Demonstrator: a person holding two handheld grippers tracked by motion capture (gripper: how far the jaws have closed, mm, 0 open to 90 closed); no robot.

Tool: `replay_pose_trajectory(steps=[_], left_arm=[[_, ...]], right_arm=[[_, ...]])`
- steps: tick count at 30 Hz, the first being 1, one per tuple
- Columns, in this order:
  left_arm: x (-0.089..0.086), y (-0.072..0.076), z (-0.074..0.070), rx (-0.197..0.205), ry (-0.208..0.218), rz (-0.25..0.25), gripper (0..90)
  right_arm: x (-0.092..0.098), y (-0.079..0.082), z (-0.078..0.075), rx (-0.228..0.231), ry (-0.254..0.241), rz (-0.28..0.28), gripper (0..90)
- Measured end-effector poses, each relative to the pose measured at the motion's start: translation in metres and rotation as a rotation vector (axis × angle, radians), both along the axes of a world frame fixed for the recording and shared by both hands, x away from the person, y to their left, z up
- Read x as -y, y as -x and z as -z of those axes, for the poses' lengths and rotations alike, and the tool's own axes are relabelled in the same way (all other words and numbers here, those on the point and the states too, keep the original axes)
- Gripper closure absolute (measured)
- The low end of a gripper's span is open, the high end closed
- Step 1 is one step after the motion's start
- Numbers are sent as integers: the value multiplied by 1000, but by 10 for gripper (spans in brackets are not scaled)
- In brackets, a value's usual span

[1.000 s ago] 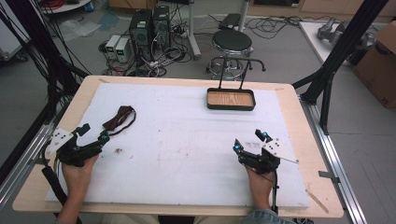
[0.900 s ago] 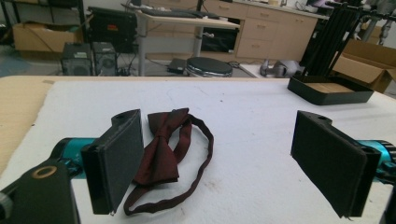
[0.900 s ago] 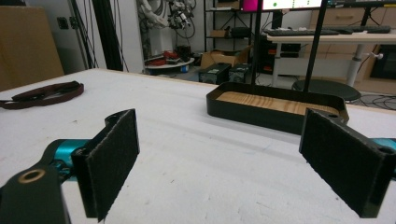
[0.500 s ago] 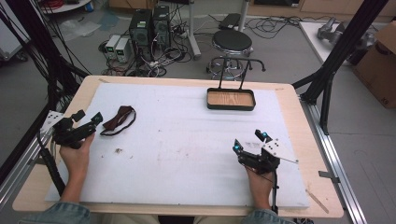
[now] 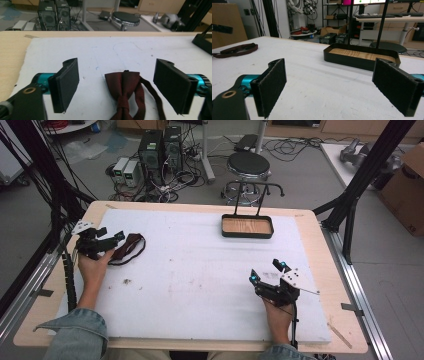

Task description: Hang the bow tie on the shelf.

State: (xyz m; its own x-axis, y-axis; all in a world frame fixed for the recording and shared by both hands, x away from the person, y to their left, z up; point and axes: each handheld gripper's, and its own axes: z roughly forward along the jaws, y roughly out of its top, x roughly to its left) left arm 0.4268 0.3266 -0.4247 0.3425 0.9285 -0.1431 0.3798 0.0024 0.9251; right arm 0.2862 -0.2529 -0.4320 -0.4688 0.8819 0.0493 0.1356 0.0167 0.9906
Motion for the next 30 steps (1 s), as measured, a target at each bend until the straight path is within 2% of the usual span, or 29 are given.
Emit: replay_pose_trajectory(steps=[1,2,3,6,7,8,10,11,12,13,15,17,19,24,28,30], left_arm=[[2,-3,2,-20,-23,9,310],[3,-6,3,-39,-38,13,310],[4,-9,9,-77,-55,43,360],[9,-12,17,-134,-83,77,415],[11,-13,18,-149,-100,79,432],[11,-13,18,-149,-100,79,449],[15,-13,17,-152,-144,74,503],[16,-15,18,-172,-154,74,515],[16,-15,18,-172,-154,74,516],[16,-17,19,-203,-158,90,528],[17,-17,19,-207,-153,102,530],[20,-19,19,-229,-176,112,546],[20,-19,20,-232,-180,116,578],[24,-20,21,-257,-228,124,690],[23,-19,19,-248,-198,132,756],[25,-17,12,-216,-188,139,760]], right_arm=[[0,0,0,-2,-3,0,112],[0,0,0,-2,-3,0,112],[0,0,0,-3,-4,-3,112],[0,-1,0,0,-1,-4,113],[0,-1,0,0,-1,-3,112],[0,-1,0,-1,-2,-4,112],[0,-1,0,-1,-1,-5,112],[0,-1,0,-1,-3,-4,112],[0,-1,0,-1,-2,-4,112],[0,-1,0,-2,-1,-5,112],[0,-1,0,-3,-4,-4,112],[0,0,0,-7,-4,-3,113],[0,-1,0,-7,-4,-3,112],[0,-1,0,-9,-4,-1,112],[0,-1,1,-8,-4,-1,112],[0,-1,1,-7,-5,-1,112]])
